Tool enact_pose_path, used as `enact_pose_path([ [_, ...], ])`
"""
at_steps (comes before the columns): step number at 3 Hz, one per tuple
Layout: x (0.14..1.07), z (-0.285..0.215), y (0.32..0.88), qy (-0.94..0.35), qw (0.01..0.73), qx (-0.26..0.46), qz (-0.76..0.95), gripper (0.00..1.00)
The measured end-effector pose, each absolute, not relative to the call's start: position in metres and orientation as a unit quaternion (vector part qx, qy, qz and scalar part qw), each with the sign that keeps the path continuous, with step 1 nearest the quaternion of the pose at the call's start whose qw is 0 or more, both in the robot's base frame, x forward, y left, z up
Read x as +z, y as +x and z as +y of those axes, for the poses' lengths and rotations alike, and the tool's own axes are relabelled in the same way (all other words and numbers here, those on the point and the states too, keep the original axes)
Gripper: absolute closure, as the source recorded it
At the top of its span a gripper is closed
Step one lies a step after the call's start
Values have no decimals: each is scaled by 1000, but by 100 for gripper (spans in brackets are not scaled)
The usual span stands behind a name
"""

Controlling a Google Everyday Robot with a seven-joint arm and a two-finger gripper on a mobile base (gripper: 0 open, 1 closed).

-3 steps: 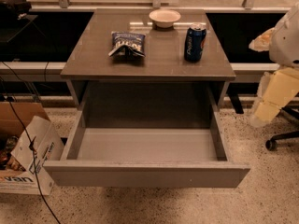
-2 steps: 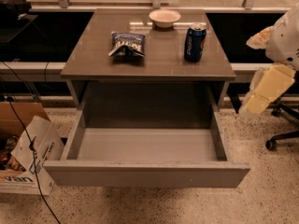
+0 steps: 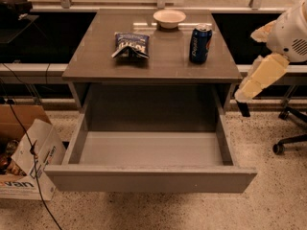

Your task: Place pepsi can into top drawer

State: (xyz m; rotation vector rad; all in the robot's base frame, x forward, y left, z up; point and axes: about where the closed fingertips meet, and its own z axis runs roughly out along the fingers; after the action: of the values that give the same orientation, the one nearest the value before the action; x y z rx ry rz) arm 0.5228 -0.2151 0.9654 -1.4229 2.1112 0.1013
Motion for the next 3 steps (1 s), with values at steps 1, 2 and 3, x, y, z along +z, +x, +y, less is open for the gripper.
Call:
enact_pose_path([
  [1, 962, -216, 526, -528, 293, 39, 796, 0],
  [2, 950, -220, 533, -499, 294, 40, 814, 0],
  [3, 935, -223, 567, -457, 331, 53, 824, 0],
])
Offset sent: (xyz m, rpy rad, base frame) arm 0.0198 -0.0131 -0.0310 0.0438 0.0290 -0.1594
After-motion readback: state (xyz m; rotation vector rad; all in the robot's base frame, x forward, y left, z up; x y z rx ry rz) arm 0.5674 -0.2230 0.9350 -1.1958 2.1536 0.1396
